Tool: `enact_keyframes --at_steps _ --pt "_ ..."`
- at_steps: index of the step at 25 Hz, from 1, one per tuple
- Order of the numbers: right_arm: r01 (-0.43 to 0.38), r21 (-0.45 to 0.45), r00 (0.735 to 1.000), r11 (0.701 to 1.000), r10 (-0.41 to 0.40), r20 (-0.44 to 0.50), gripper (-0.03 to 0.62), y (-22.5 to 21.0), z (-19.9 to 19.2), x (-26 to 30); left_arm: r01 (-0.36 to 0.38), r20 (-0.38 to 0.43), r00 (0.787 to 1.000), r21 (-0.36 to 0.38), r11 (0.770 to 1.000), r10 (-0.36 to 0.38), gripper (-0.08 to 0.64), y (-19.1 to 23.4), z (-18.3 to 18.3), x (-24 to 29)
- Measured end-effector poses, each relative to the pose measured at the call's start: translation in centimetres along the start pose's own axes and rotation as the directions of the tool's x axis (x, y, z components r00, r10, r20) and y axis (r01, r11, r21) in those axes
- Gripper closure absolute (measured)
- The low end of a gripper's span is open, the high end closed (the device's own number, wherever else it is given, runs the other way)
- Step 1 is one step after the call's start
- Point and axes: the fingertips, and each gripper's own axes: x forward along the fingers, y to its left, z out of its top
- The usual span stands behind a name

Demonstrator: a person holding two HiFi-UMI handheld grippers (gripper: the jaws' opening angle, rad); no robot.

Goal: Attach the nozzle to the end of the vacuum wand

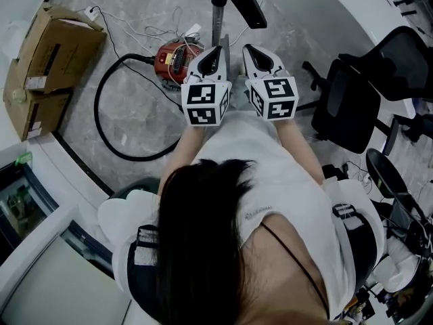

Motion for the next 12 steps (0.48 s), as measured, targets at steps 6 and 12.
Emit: enact_keyframes --at_steps 6,12 --pt "0.005 0.002 1.0 1.0 -0.005 0.003 0.577 -0.2 0.13 -0.01 -0.004 -0.002 1.0 0.021 1.0 0.004 0.557 -0.09 -0.04 0.13" --pt "0.003 -0.005 1.0 1.0 -0.003 -0.003 0.577 0.04 -0.11 0.1 -0.008 -0.004 1.0 0.017 1.0 0.008 0.557 0.08 -0.49 0.06"
